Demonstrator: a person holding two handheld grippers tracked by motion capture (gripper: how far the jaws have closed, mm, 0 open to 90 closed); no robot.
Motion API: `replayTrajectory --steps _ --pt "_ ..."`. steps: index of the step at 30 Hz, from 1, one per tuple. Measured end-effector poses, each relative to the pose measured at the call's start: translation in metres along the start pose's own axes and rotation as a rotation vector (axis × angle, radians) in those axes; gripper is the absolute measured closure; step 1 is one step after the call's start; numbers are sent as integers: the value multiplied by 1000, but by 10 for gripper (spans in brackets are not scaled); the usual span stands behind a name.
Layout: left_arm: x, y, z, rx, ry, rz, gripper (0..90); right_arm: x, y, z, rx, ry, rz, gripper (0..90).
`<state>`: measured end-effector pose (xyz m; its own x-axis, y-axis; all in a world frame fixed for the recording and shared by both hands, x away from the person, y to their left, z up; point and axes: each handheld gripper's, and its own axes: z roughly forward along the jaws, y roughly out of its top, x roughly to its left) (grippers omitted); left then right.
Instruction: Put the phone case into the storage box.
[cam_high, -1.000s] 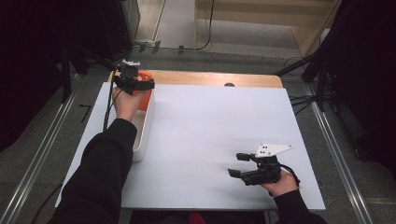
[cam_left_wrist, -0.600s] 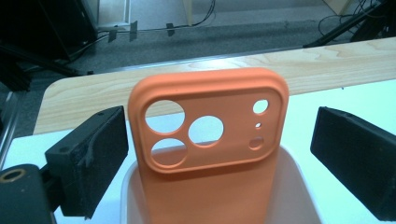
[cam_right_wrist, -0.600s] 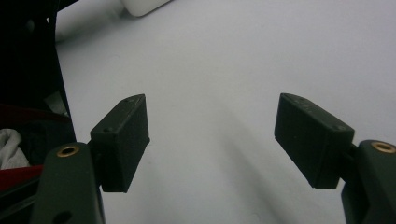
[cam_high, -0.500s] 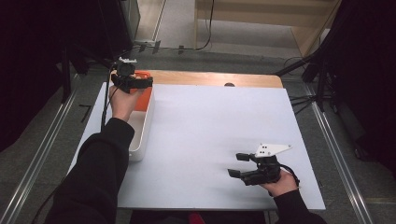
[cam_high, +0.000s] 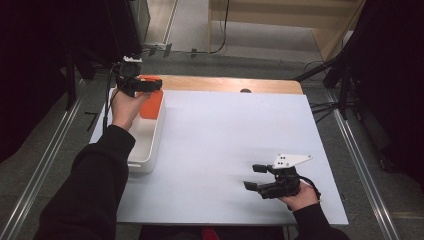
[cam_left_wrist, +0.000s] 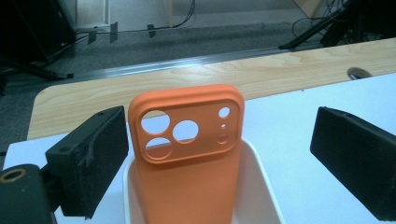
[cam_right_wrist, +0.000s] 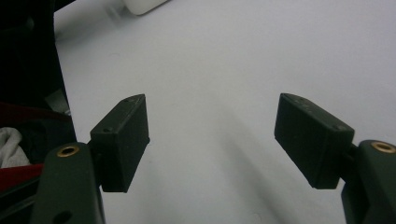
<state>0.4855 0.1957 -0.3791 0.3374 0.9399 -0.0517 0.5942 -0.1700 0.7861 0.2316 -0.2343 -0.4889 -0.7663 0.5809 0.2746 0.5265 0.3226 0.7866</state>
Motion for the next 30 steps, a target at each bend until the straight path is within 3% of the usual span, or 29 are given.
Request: replayTrajectory --steps 8,11,14,21,30 --pt "0 1 -13 7 -54 7 54 0 0 0 -1 3 -3 250" --pt "0 2 -18 7 -96 0 54 0 0 0 1 2 -3 250" --pt "-2 3 -22 8 -111 14 54 0 0 0 0 2 -2 250" --pt "-6 2 -29 40 -186 55 68 0 -1 0 5 1 -1 250" --pt "-12 0 -35 30 -262 74 68 0 -1 1 4 1 0 250"
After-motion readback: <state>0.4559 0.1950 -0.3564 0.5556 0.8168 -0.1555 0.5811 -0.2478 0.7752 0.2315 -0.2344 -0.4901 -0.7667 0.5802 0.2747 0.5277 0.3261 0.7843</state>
